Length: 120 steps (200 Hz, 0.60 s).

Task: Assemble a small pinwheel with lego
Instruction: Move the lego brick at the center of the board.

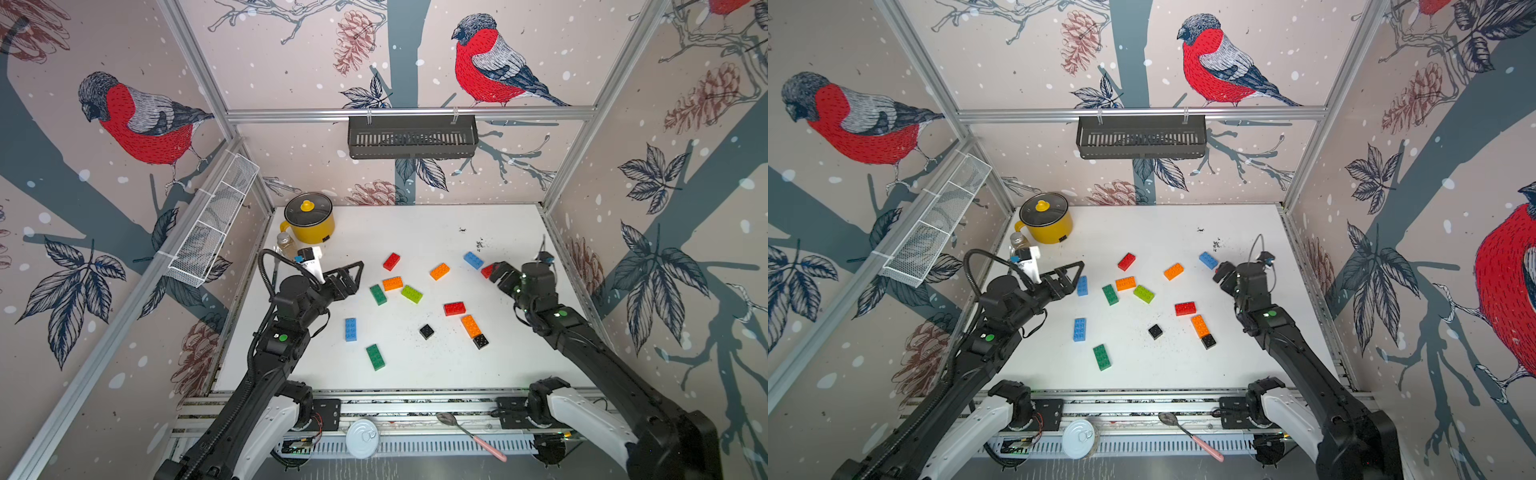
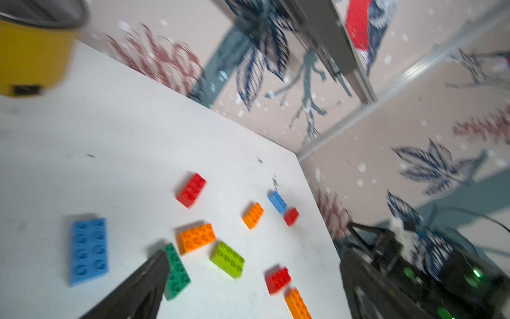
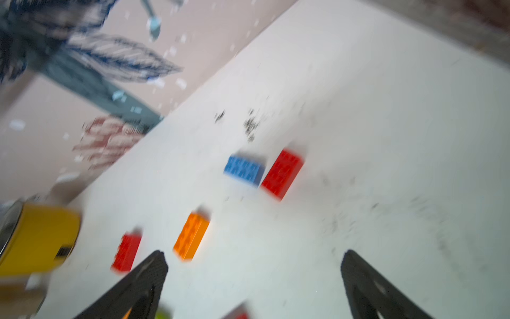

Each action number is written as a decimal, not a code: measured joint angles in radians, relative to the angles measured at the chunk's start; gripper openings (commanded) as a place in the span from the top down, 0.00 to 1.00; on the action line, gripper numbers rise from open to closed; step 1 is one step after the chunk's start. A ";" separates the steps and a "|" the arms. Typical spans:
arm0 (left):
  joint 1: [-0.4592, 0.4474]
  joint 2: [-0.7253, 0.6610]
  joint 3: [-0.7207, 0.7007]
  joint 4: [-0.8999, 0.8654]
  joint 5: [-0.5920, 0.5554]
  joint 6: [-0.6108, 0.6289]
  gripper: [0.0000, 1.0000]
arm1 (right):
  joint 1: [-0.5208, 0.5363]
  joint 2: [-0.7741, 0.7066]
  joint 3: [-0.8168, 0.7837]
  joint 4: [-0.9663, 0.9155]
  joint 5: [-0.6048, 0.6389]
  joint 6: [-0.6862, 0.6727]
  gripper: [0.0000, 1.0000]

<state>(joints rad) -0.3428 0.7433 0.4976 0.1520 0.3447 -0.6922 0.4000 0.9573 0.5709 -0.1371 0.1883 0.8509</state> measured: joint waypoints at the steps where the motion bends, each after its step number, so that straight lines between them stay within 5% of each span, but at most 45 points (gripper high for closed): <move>1: -0.004 0.000 -0.001 0.000 0.001 0.001 0.03 | 0.013 0.001 -0.001 -0.004 0.001 0.008 0.01; 46: -0.216 -0.018 -0.062 -0.011 -0.008 0.071 0.03 | 0.296 0.122 -0.006 -0.035 0.049 0.264 0.05; 120: -0.235 -0.040 -0.105 -0.005 -0.075 0.063 0.03 | 0.404 0.420 0.128 -0.005 0.049 0.520 0.23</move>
<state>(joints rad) -0.5774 0.7036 0.3931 0.1471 0.2695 -0.6289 0.8040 1.3769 0.6987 -0.1417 0.2371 1.3708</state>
